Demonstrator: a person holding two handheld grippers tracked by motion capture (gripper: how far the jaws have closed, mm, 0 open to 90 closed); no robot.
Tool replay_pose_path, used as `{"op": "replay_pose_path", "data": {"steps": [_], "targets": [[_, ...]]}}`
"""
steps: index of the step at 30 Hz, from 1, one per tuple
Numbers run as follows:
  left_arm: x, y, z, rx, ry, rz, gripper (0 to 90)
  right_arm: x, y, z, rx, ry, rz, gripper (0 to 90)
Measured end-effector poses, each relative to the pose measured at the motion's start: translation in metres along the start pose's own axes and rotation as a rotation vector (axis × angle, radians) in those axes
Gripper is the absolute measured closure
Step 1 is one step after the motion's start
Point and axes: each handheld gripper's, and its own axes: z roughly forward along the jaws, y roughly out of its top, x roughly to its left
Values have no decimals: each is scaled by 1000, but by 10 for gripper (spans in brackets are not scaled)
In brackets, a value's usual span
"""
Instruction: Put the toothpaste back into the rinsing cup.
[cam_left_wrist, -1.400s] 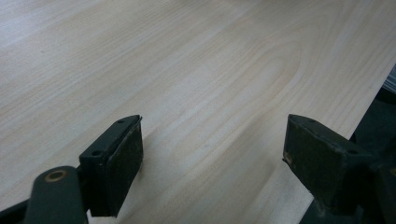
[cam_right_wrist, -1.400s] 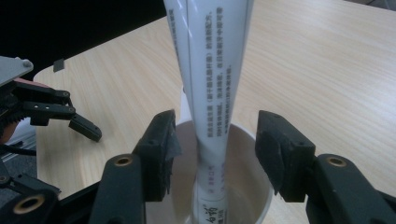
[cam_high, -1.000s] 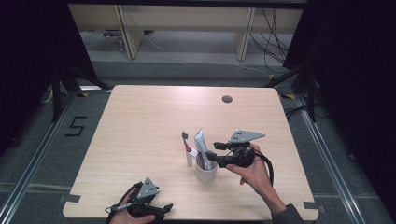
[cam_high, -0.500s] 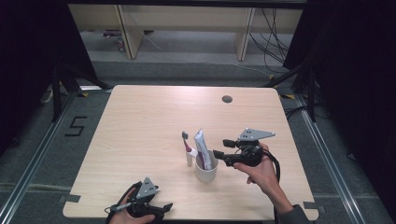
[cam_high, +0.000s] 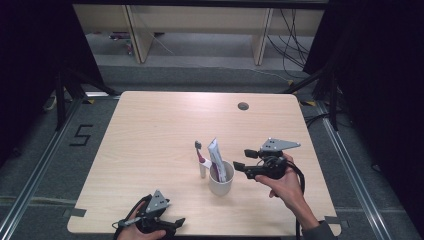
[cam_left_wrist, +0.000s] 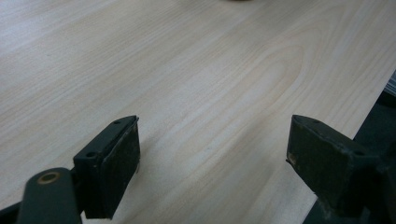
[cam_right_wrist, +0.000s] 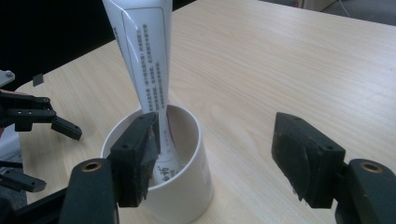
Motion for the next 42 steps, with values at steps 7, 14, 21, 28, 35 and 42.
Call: {"op": "replay_pose_path", "data": {"steps": [7,14,21,28,35,42], "targets": [[0,0,0,-8,-6,-10,164,-6,-5,-8,5,-27,23,270],[1,0,0,-12,-6,-13,161,-9,-10,-16,-8,-36,51,236],[0,0,0,-14,-7,-12,160,-11,-15,-22,-8,-49,62,233],[1,0,-1,-17,-1,-18,160,-14,-23,-28,-4,-51,48,228],[1,0,0,-13,-4,-14,160,-16,-33,-38,9,-72,46,222],[1,-1,0,0,-1,2,160,-19,-43,-45,10,-85,62,217]]}}
